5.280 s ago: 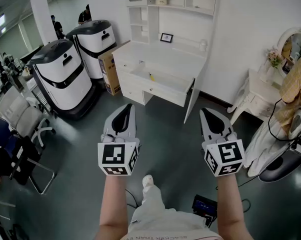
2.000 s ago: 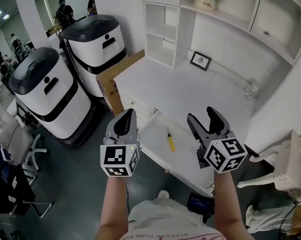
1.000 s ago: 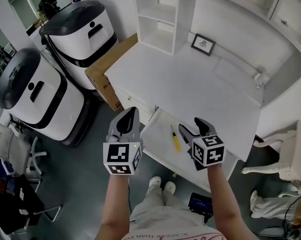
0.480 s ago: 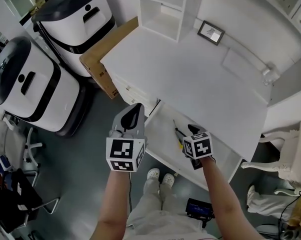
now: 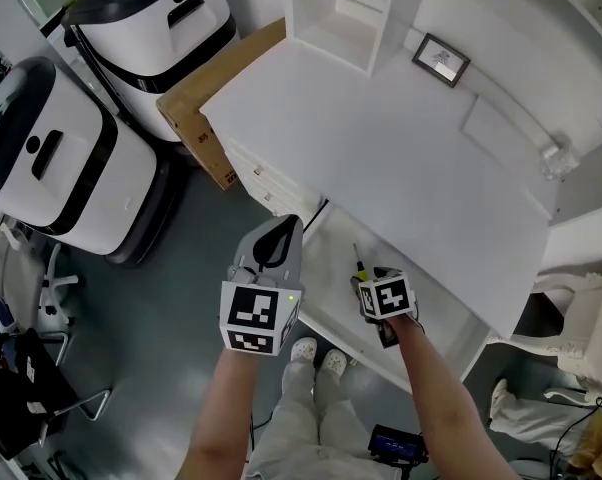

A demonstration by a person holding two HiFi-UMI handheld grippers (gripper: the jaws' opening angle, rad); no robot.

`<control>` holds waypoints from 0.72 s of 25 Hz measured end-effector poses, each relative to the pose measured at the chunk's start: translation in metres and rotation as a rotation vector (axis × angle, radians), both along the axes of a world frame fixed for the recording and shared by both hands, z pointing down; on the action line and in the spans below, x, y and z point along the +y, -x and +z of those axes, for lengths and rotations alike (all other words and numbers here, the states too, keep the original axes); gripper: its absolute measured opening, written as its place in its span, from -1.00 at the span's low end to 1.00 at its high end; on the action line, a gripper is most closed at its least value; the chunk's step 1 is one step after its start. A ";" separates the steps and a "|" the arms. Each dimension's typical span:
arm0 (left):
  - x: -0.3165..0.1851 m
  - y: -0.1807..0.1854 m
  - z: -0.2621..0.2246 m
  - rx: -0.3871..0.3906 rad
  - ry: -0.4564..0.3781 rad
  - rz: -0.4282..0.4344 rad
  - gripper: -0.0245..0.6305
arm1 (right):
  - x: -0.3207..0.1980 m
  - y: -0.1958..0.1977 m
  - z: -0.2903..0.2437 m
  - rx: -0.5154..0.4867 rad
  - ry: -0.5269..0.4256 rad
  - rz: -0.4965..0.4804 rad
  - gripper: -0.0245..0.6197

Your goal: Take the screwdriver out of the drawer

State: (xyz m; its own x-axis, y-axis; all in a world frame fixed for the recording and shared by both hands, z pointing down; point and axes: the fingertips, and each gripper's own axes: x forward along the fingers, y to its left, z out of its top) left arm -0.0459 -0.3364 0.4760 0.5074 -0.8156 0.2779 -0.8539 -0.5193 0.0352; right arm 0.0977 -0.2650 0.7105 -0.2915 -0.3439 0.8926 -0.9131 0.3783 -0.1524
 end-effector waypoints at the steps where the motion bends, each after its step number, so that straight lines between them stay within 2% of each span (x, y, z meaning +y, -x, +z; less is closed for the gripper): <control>1: 0.000 0.000 0.004 -0.002 0.004 0.003 -0.91 | 0.001 0.001 0.006 0.007 0.013 0.001 -0.19; 8: 0.000 -0.001 0.021 -0.006 0.023 0.016 -0.91 | 0.006 -0.001 0.033 0.078 0.059 0.007 -0.23; 10: 0.000 0.002 0.022 -0.009 0.024 0.016 -0.91 | 0.005 -0.004 0.036 0.101 0.053 0.029 -0.36; 13: -0.001 0.007 0.020 -0.004 0.022 0.007 -0.91 | 0.001 -0.003 0.033 0.120 0.032 0.004 -0.42; 15: -0.001 0.010 0.018 -0.004 0.021 0.006 -0.91 | 0.001 -0.003 0.033 0.135 0.034 -0.015 -0.67; 18: 0.000 0.012 0.012 -0.016 0.010 0.015 -0.91 | 0.006 -0.004 0.033 0.145 0.063 -0.005 -0.67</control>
State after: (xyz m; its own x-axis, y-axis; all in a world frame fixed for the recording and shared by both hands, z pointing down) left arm -0.0581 -0.3364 0.4879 0.5152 -0.8051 0.2941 -0.8464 -0.5320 0.0264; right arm 0.1019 -0.2590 0.7437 -0.1592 -0.2844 0.9454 -0.9252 0.3770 -0.0423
